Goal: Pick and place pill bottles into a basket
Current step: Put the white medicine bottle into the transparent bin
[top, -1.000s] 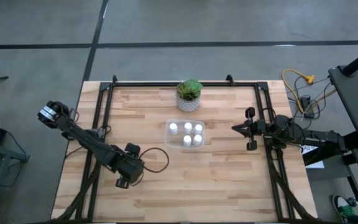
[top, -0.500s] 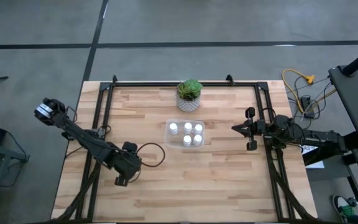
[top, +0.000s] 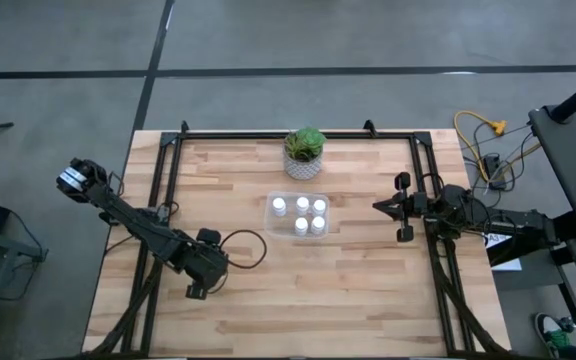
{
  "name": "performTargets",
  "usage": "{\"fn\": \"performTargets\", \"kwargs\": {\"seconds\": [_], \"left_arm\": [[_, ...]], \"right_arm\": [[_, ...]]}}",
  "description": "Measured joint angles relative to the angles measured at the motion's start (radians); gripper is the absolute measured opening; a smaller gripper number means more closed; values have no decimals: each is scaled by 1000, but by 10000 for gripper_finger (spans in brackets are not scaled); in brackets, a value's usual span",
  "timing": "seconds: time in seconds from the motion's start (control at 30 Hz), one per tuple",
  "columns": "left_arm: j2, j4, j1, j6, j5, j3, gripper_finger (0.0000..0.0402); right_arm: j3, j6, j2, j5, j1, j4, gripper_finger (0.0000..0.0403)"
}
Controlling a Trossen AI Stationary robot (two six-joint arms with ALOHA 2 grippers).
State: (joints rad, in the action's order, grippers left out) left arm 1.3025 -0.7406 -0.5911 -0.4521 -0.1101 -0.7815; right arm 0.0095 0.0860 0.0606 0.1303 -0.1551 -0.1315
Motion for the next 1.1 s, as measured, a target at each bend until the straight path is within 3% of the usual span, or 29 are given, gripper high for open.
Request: {"fn": "performTargets", "kwargs": {"seconds": [0.2, 0.4, 0.83, 1.1], "left_arm": [[0, -1, 0, -13, 8, 0, 228], [0, -1, 0, -13, 15, 0, 141], [0, 6, 40, 149, -30, -39, 141], [14, 53, 166, 404, -35, -123, 141]], "right_arm": [[0, 0, 0, 0, 0, 0, 9], [0, 0, 0, 0, 0, 0, 9], [0, 0, 0, 0, 0, 0, 9], [0, 0, 0, 0, 0, 0, 9]]}}
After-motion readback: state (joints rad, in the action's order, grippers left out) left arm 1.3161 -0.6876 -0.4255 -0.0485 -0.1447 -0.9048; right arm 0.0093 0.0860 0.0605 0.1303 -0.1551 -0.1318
